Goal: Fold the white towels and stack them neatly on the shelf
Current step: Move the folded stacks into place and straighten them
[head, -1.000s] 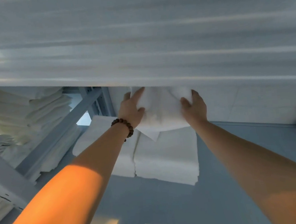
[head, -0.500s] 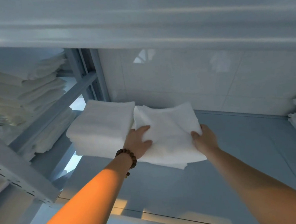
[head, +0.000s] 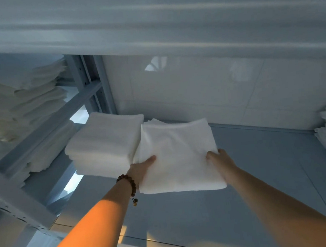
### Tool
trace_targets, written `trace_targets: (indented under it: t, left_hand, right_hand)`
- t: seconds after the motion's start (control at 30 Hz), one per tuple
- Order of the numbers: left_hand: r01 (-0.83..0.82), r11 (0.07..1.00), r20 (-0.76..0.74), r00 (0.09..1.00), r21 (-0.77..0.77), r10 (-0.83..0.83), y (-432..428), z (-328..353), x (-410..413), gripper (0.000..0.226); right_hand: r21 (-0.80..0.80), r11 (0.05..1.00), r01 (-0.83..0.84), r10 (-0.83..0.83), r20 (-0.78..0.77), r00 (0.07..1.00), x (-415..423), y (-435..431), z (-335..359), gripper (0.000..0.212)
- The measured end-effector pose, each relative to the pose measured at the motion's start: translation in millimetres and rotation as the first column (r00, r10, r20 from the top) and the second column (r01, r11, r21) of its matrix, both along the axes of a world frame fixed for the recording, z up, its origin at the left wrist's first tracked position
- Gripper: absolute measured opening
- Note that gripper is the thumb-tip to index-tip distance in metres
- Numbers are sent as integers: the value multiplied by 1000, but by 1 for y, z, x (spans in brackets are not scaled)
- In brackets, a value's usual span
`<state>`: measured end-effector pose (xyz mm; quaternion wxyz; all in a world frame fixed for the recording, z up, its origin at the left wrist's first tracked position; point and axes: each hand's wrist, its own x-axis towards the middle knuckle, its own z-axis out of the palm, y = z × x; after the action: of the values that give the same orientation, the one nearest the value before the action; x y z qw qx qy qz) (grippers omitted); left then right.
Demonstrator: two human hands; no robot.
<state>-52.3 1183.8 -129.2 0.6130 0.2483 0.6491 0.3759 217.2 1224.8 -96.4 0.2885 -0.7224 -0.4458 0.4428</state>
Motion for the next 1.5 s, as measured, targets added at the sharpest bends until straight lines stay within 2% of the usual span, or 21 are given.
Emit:
trace_targets:
  t: [0.07, 0.13, 0.2, 0.23, 0.3, 0.4, 0.47, 0.5, 0.57, 0.77, 0.9, 1.0, 1.1, 1.23, 1.33, 1.5]
  left_hand:
    - [76, 997, 97, 992, 7, -76, 2, 0, -1, 91]
    - [136, 989, 175, 974, 52, -144, 5, 3, 0, 71]
    - [141, 986, 175, 972, 93, -155, 10, 8, 2, 61]
    - [121, 987, 145, 980, 108, -136, 13, 12, 3, 59]
    - [83, 986, 56, 994, 142, -92, 18, 22, 6, 55]
    - [108, 960, -58, 994, 257, -97, 22, 42, 12, 51]
    - [154, 924, -131, 985, 350, -115, 26, 56, 15, 71]
    - [166, 909, -155, 981, 382, -114, 27, 64, 15, 84]
    - [182, 884, -200, 974, 431, -103, 30, 76, 15, 93]
    - [189, 803, -308, 951, 565, -7, 48, 113, 17, 93]
    - [195, 776, -359, 932, 599, 43, 68, 136, 17, 91]
    - [151, 780, -347, 934, 607, 89, 86, 144, 11, 88]
    - [132, 802, -340, 936, 582, 93, 96, 139, 9, 88]
    - [205, 843, -385, 923, 498, 3, 95, 108, 10, 93]
    - [239, 874, -391, 918, 422, -63, 90, 79, 7, 94]
    - [172, 950, -385, 921, 261, -61, 84, 51, -4, 66]
  right_hand:
    - [-31, 999, 9, -11, -57, 998, 0, 3, 0, 39]
    - [-107, 994, 3, -25, -201, 979, 4, 4, 2, 39]
    - [-165, 986, -36, -24, -347, 938, 9, 3, 6, 38]
    - [-164, 984, -62, -1, -363, 932, 11, 4, 6, 38]
    - [-90, 993, -75, 48, -270, 962, 11, 8, 6, 41]
    - [115, 991, -74, 72, 21, 997, 3, 16, 14, 40]
    - [218, 967, -132, 104, 139, 985, -3, 20, 23, 39]
    - [257, 953, -163, 122, 168, 978, -5, 22, 28, 40]
    - [328, 924, -196, 137, 192, 972, -9, 27, 39, 41]
    - [462, 846, -265, 98, 354, 930, -25, 49, 80, 42]
    - [503, 818, -279, 73, 389, 918, -40, 66, 99, 46]
    - [498, 824, -269, 86, 359, 929, -45, 81, 103, 58]
    - [452, 850, -272, 117, 341, 933, -48, 92, 93, 61]
    - [344, 889, -302, 179, 347, 921, -51, 93, 64, 56]
    - [254, 918, -306, 227, 295, 928, -48, 85, 39, 53]
    - [100, 962, -254, 235, 176, 956, -30, 77, 21, 40]
